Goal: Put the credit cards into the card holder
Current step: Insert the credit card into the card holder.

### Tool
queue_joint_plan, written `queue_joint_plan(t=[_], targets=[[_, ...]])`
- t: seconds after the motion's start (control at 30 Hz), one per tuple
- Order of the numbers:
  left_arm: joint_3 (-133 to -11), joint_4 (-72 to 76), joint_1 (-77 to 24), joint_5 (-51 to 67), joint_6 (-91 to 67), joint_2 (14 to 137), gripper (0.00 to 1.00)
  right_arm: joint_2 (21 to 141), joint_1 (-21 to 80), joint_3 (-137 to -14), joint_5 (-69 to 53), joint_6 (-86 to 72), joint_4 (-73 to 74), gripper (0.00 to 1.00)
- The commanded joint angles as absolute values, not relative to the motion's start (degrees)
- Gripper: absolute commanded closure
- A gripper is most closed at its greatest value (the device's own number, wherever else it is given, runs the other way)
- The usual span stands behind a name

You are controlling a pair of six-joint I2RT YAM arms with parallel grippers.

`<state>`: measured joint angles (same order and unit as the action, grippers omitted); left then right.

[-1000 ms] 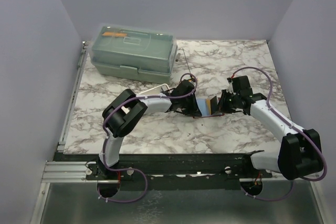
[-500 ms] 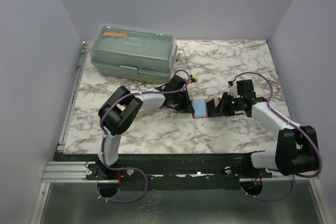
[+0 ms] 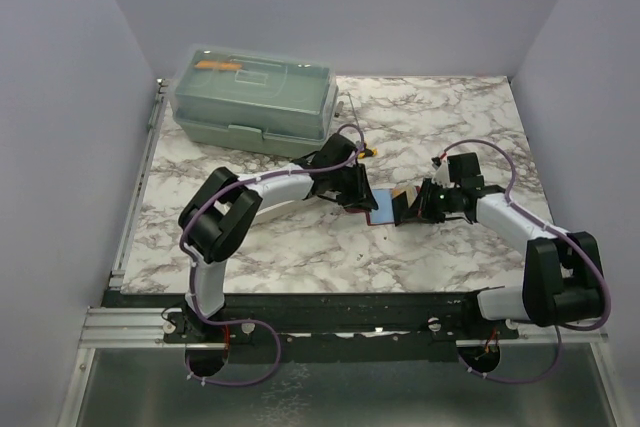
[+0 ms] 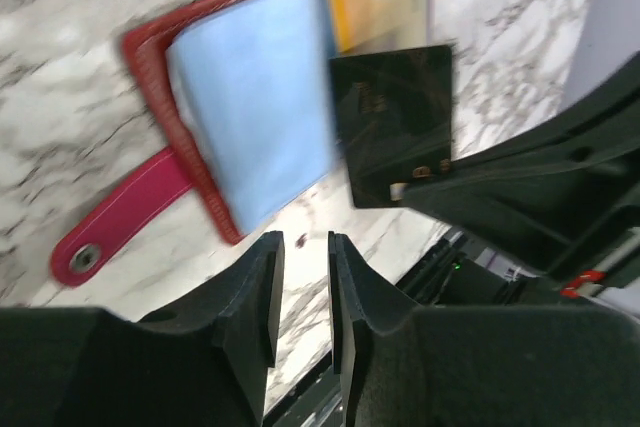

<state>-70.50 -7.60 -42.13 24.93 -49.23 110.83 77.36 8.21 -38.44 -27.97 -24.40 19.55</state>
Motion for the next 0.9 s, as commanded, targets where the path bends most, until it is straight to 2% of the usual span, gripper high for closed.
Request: queue_joint_plan(t=[0.0,0.27,0.47,0.87], targets=[[-75.54,-6.95,-42.84,27.94,-49.89,114.61,0.71,79.15,7.91,-38.3,-28.56,-23.31,18.8,1.0],[-77.75,-8.16,-42.98,23.01,-49.44,119.87,0.76,80.76,7.91,-38.86,-28.21,-22.6,19.11,1.0],[-78.5,-15.16,-42.83,16.81,-46.85,120.55,0.79,83.5,7.91,-40.14,-31.11,-20.74,19.11,1.0],[-75.88,-17.91,-42.0,14.77,-45.03,119.06,0.8,89.12,6.9,-43.5,-34.59,-18.01,17.78,1.0]])
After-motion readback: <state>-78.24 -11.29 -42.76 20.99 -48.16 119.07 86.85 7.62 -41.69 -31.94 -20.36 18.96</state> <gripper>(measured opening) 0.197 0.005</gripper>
